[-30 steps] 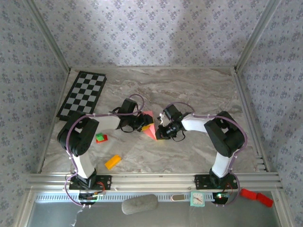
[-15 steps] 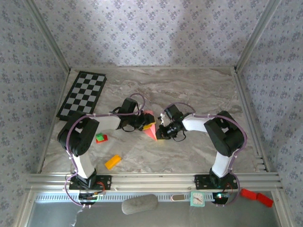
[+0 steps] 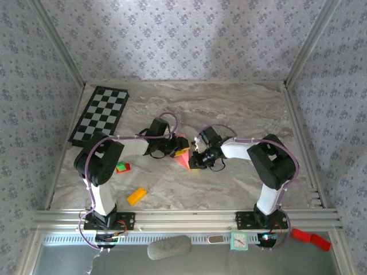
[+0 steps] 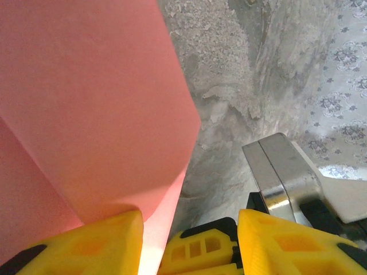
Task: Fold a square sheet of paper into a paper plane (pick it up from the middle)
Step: Fourth fold the wing at the center of the table.
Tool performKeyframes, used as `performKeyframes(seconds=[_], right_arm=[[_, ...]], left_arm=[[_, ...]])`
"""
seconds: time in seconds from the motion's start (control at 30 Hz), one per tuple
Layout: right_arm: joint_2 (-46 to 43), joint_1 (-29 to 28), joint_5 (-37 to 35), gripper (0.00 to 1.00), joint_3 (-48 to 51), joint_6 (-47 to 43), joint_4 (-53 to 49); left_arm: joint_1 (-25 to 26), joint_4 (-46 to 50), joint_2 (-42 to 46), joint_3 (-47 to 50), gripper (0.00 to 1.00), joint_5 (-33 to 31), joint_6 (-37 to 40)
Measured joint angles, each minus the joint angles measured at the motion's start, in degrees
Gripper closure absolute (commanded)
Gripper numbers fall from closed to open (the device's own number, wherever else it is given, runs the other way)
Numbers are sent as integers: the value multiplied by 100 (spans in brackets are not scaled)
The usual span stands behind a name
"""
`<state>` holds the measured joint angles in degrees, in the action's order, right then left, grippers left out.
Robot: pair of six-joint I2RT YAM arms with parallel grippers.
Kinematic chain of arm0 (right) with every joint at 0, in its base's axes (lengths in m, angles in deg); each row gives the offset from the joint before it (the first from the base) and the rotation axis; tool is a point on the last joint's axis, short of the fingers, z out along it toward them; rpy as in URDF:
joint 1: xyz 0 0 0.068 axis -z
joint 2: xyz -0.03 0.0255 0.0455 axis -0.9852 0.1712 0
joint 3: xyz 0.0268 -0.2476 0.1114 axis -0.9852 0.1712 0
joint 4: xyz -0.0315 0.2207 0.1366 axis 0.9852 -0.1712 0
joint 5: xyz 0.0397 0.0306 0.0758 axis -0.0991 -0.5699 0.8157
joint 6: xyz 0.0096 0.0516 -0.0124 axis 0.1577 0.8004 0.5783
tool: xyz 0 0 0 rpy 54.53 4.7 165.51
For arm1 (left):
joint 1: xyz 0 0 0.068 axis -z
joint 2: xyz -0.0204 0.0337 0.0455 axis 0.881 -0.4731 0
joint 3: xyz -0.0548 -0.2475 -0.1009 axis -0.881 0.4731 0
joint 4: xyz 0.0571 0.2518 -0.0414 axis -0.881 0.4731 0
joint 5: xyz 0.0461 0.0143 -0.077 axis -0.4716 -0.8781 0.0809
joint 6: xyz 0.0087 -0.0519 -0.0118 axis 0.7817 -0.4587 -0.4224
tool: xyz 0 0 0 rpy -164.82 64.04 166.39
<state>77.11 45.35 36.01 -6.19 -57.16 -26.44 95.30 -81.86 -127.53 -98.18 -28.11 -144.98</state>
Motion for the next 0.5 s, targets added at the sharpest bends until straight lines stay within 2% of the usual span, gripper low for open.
performKeyframes(seconds=[0.27,0.5], right_arm=[[-94,44,-2,82,70,0,17],[-101,42,-24,86,81,0,24]], left_arm=[[0,35,-28,-37,53,-24,2],[0,129,-31,-48,54,-68,2]])
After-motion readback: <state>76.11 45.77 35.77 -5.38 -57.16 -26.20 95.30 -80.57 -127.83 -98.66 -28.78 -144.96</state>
